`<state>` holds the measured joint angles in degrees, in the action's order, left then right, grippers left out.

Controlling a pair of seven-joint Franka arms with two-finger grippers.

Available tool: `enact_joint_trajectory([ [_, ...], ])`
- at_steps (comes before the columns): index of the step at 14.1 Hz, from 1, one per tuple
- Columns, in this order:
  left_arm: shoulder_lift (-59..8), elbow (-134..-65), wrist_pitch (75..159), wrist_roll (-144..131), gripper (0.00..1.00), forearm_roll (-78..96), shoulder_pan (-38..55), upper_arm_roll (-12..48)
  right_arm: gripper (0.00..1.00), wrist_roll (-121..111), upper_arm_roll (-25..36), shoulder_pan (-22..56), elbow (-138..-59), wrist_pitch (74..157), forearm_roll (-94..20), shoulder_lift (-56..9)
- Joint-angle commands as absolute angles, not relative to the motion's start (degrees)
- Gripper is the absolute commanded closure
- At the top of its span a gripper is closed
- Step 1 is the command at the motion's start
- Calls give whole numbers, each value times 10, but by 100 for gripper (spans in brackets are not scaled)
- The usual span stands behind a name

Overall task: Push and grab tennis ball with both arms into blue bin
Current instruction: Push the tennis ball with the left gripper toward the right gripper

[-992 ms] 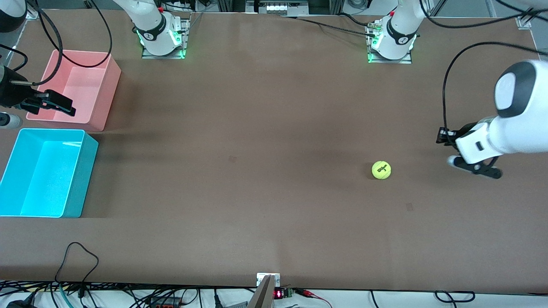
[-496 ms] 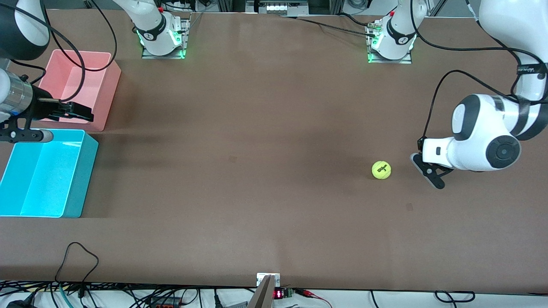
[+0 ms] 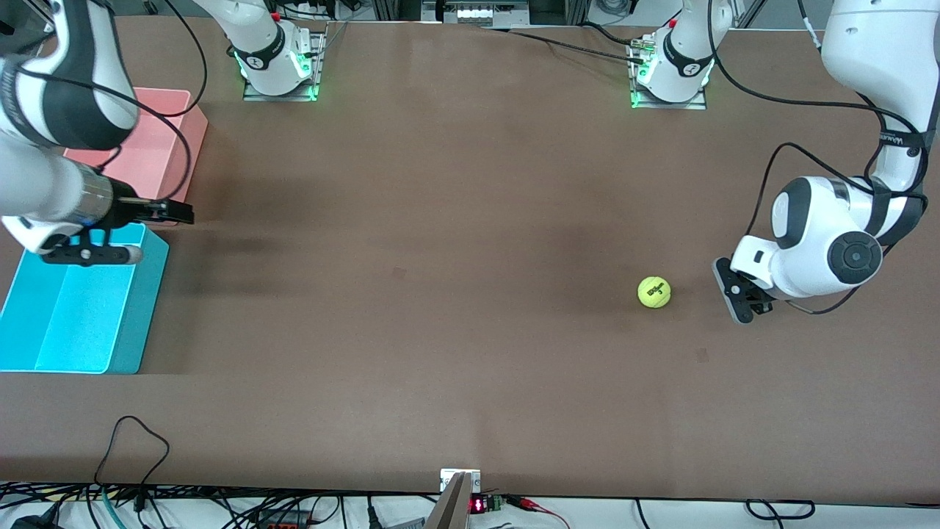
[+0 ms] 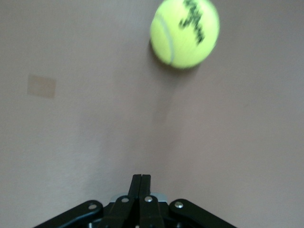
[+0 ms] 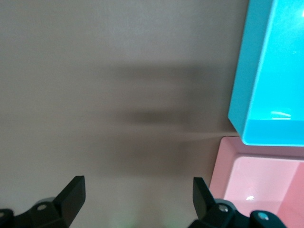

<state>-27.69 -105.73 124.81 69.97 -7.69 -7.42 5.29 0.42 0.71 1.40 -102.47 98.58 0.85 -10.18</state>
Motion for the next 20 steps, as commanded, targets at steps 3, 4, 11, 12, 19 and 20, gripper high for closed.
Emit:
enact_joint_trajectory([
  [3, -308, -1056, 1295, 798, 100, -112, -98, 54, 0, 4, 7, 22, -1088, 991, 16, -84],
  [4, -312, -1056, 1308, 818, 100, -112, -102, 54, 0, 4, 7, 24, -1087, 978, 16, -82],
  [11, -326, -1053, 1322, 862, 100, -112, -103, 61, 0, 9, 7, 22, -1135, 1014, 16, -87],
  [12, -327, -1055, 1321, 855, 100, -112, -87, 64, 0, 9, 7, 21, -1145, 1033, 16, -89],
  [19, -364, -999, 1319, 645, 100, -101, 89, 88, 0, 9, 7, 22, -1205, 1193, 16, -136],
  [20, -362, -971, 1278, 645, 100, -98, 94, 91, 0, 8, 7, 22, -1205, 1201, 16, -141],
])
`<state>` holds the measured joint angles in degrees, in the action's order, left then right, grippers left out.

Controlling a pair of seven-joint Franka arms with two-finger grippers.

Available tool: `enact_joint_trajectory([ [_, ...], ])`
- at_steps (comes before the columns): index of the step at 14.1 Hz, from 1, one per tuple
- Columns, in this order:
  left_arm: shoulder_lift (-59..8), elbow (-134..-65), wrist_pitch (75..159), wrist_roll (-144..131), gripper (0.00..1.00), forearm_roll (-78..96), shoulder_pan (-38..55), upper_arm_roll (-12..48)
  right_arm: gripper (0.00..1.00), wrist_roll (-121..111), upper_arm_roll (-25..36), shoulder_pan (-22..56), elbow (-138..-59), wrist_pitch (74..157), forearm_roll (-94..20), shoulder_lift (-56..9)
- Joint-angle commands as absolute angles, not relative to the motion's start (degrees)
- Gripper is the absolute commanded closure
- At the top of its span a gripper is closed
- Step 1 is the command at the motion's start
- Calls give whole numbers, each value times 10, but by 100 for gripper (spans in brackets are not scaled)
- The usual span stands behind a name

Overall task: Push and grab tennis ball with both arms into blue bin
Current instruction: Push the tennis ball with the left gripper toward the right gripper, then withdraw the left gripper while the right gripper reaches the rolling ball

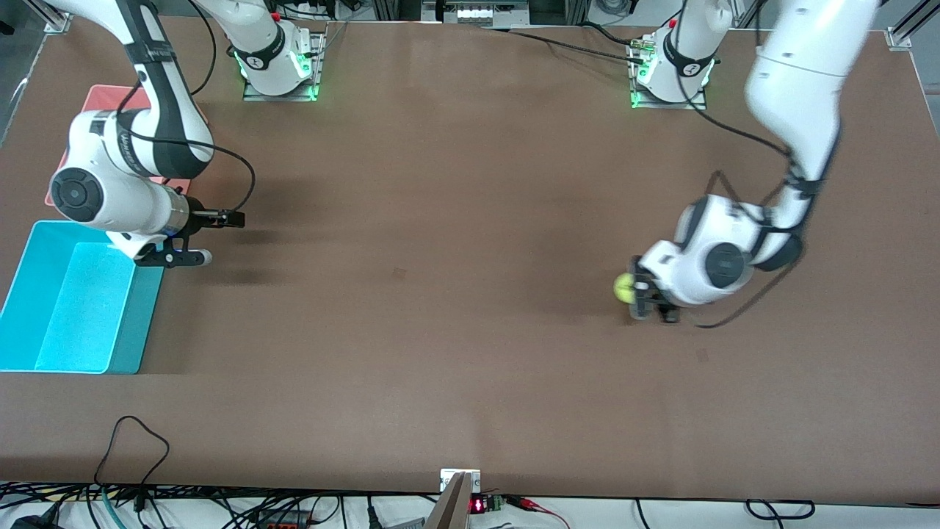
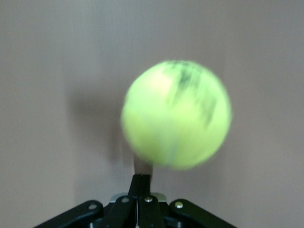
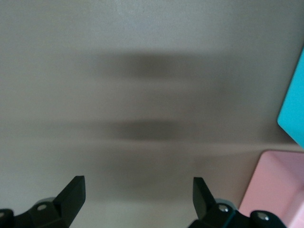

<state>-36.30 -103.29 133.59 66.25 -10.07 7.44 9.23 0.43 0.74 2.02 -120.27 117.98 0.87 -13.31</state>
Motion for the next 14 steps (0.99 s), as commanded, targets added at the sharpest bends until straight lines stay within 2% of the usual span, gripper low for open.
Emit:
enact_joint_trajectory([
  [1, -361, -938, 1227, 648, 100, -96, 88, 91, 0, 9, 7, 22, -1204, 1205, 16, -148],
  [5, -360, -840, 1081, 695, 100, -96, 29, 89, 0, 9, 6, 25, -1202, 1213, 15, -162],
  [10, -351, -795, 1036, 694, 100, -92, -46, 91, 0, 30, 6, 61, -1227, 1207, 8, -167],
  [11, -340, -795, 1034, 688, 82, -78, -47, 88, 0, 32, 6, 64, -1231, 1206, 7, -167],
  [12, -334, -795, 1034, 677, 48, -66, -48, 84, 0, 32, 5, 67, -1234, 1206, 7, -170],
  [13, -331, -795, 1025, 668, 0, -59, -55, 83, 0, 32, 5, 72, -1234, 1205, 6, -173],
  [14, -330, -795, 1020, 667, 0, -45, -71, 88, 0, 32, 5, 79, -1233, 1206, 6, -181],
])
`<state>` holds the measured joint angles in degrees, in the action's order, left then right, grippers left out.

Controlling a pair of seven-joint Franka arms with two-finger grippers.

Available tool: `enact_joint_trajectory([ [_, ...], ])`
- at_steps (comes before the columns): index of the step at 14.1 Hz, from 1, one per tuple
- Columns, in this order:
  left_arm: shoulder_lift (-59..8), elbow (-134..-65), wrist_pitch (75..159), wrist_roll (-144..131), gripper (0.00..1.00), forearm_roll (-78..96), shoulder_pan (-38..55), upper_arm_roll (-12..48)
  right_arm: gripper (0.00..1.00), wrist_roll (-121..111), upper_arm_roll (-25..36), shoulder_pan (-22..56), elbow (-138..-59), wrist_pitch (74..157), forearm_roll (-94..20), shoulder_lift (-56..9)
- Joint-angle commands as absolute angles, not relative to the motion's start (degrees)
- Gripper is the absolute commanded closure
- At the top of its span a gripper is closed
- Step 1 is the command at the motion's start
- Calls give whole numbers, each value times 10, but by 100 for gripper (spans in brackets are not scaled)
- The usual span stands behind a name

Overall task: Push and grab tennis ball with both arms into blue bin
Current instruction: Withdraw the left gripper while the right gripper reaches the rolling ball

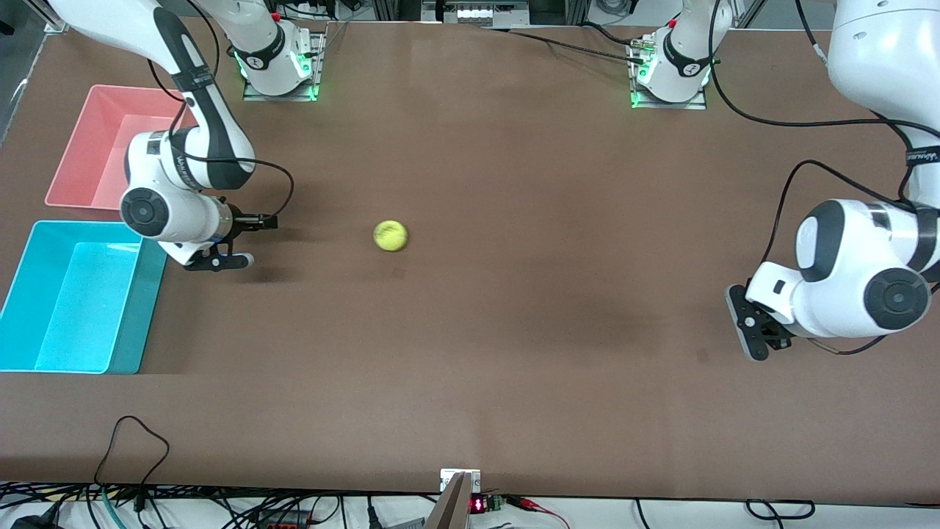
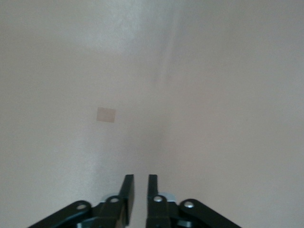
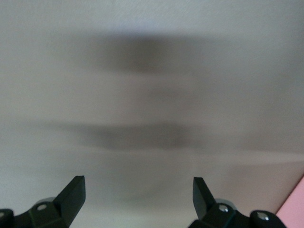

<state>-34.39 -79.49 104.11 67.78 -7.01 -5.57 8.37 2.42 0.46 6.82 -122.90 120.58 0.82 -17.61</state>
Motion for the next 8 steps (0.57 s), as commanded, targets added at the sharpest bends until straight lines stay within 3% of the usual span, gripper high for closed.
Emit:
enact_joint_trajectory([
  [1, -330, -793, 1020, 666, 0, -26, -78, 88, 0, 33, 5, 81, -1233, 1208, 2, -188],
  [8, -330, -726, 1017, 657, 0, -9, -78, 88, 0, 31, 3, 97, -1233, 1208, -37, -211],
])
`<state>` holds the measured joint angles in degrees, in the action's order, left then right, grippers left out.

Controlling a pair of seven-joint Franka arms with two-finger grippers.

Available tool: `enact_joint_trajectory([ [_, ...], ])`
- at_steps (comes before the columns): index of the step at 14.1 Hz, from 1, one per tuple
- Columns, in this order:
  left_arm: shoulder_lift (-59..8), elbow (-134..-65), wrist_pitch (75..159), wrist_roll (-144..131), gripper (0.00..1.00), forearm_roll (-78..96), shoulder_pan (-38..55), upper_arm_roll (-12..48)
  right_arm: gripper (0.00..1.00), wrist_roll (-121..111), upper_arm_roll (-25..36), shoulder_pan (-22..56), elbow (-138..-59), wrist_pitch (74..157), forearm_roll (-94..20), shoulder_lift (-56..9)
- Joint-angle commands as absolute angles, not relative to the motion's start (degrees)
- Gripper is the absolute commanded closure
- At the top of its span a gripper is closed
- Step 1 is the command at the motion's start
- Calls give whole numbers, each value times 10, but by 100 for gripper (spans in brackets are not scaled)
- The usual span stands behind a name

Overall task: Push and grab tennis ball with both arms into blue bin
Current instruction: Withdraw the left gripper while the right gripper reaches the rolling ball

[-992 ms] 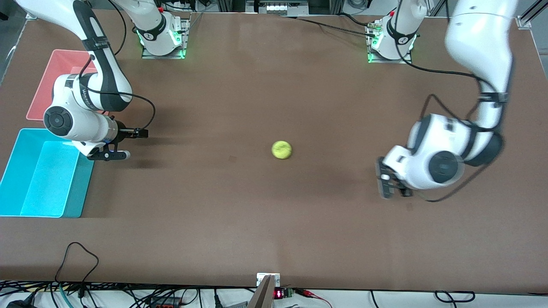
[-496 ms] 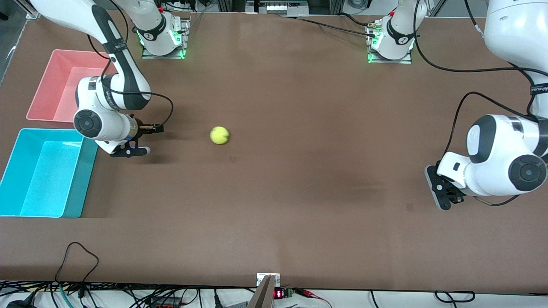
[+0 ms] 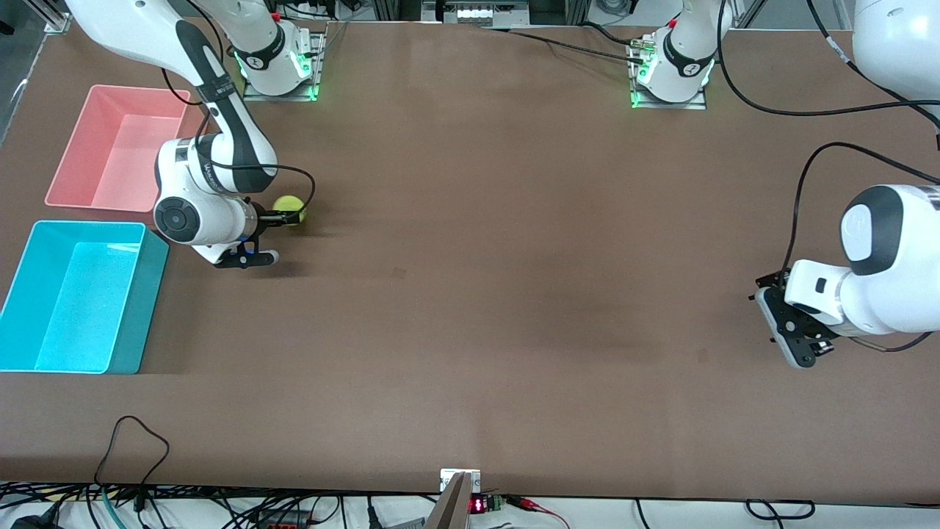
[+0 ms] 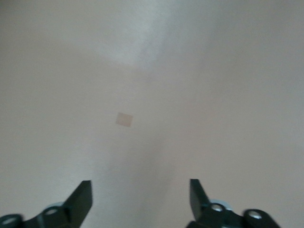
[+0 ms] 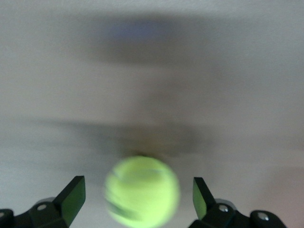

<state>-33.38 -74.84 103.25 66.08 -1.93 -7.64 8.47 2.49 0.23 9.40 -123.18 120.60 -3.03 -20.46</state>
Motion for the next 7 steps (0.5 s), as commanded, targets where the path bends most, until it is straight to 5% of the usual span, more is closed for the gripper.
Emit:
enact_joint_trajectory([
  [1, -330, -719, 1006, 656, 0, -9, -78, 88, 0, 30, 3, 97, -1233, 1211, -37, -214],
  [7, -288, -689, 987, 564, 0, -14, -76, 87, 0, 22, 4, 85, -1231, 1202, -37, -217],
])
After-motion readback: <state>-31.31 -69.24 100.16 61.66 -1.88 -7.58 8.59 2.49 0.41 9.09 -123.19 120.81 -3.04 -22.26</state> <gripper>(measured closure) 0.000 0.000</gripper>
